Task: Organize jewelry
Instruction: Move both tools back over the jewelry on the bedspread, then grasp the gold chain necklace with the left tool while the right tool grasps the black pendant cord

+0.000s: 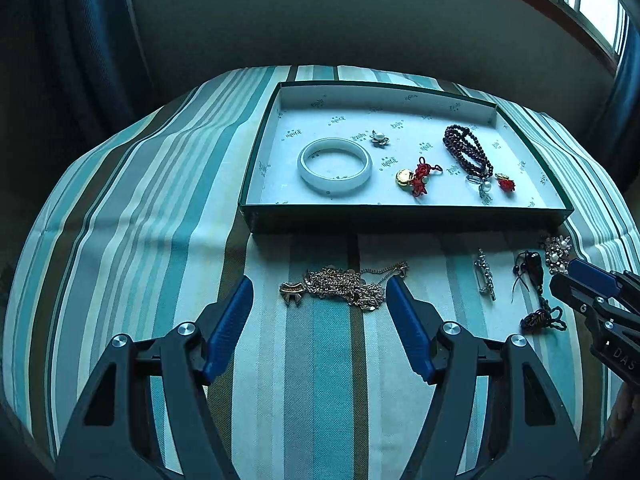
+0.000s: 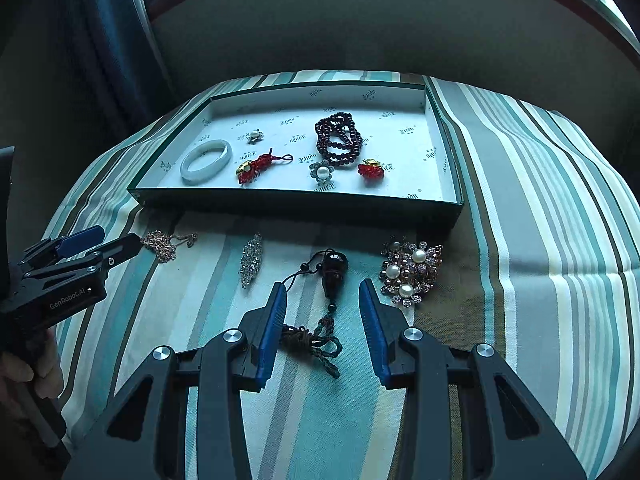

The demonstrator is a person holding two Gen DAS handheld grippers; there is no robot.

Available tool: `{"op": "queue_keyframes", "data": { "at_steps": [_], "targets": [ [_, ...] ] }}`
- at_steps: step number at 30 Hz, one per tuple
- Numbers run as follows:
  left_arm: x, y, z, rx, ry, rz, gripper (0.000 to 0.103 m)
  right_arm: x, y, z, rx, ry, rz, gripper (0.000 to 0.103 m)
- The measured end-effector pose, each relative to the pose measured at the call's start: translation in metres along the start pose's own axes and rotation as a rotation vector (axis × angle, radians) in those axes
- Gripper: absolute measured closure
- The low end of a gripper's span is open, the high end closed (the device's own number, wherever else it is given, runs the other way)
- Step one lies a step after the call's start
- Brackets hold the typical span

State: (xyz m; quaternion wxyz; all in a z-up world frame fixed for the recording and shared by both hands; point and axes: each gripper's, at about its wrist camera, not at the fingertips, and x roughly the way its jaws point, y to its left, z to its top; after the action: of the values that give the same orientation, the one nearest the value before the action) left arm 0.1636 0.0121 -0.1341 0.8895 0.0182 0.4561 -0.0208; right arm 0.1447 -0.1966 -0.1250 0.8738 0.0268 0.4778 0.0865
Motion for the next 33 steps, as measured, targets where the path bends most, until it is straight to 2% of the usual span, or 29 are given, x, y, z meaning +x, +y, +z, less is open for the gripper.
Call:
{"op": "queue_keyframes", "data": {
  "at_steps": [7, 10, 16, 21, 25, 33],
  "targets": [
    [-0.002, 0.010, -0.017, -0.015, 0.020, 0.014, 0.034, 0.001, 0.003, -0.004, -0.005, 0.001, 0.002, 0.066],
    [-0.001, 0.012, -0.015, -0.025, 0.019, 0.018, 0.034, 0.005, 0.004, 0.003, -0.009, -0.008, -0.002, 0.072],
    [0.005, 0.013, -0.012, -0.030, 0.024, 0.018, 0.034, 0.021, 0.003, 0.013, -0.017, 0.003, -0.021, 0.076],
    [0.011, 0.011, -0.011, -0.028, 0.037, 0.013, 0.034, 0.034, 0.001, 0.015, -0.015, 0.024, -0.033, 0.078],
    [0.016, 0.009, -0.008, -0.031, 0.046, 0.007, 0.034, 0.037, 0.004, 0.013, -0.033, 0.027, -0.033, 0.086],
    [0.028, 0.000, 0.001, -0.022, 0.060, -0.019, 0.034, 0.037, 0.005, 0.011, -0.047, 0.023, -0.036, 0.085]
  ]
}}
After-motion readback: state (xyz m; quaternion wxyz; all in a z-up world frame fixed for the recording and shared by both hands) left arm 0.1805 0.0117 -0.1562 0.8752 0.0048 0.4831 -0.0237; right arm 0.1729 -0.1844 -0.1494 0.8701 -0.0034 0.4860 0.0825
